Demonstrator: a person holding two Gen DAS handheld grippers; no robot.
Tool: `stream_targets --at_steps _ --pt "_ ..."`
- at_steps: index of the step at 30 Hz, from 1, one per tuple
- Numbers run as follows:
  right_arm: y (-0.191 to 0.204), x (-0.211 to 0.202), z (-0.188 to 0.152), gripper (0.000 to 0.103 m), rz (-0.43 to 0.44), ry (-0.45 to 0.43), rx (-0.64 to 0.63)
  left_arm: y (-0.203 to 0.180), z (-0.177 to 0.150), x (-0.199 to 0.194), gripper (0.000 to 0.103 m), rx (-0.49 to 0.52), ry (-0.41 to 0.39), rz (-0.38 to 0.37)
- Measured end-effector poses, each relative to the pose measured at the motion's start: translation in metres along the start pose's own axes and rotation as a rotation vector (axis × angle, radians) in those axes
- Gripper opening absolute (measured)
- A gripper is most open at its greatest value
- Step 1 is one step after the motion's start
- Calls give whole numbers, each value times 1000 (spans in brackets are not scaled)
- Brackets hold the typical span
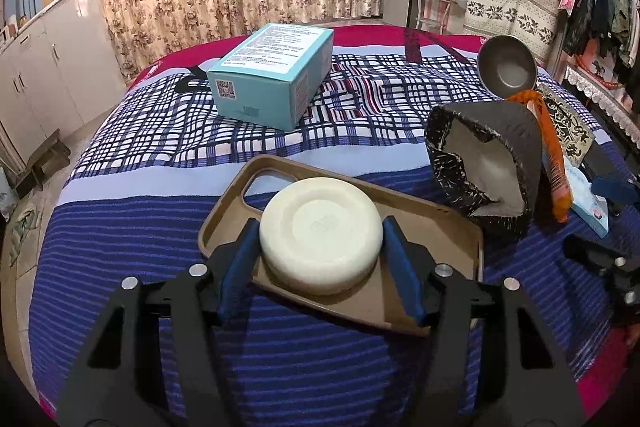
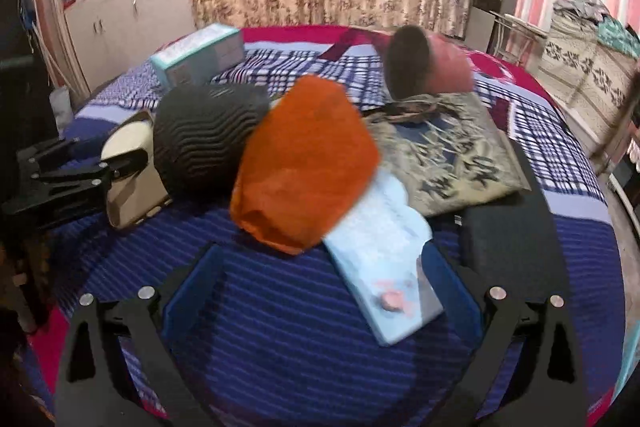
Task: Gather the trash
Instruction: 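Grasp the orange mesh bag with the right tool while the left tool holds the white lid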
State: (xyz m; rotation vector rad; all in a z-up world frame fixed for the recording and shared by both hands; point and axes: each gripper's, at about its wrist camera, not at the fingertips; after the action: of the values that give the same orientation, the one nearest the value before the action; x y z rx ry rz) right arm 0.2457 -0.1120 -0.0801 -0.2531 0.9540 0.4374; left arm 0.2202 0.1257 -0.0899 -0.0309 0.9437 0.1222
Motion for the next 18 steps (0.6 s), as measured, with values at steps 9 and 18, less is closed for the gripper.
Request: stream_targets --at_steps 9,18 --pt "6 7 22 39 62 3 30 2 0 -2 60 -20 -2 -2" --pt "-26 -32 -1 13 100 -97 125 10 -2 -22 60 -61 -48 -2"
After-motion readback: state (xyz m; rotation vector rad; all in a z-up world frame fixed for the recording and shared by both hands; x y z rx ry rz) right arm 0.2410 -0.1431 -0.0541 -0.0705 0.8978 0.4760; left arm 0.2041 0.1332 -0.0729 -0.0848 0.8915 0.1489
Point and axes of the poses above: each gripper's, at about its wrist camera, not at the fingertips, and x roughly the way its jaws point, y to its left, z to its top, and after that the axes turned 9 degrees about y, right-handed
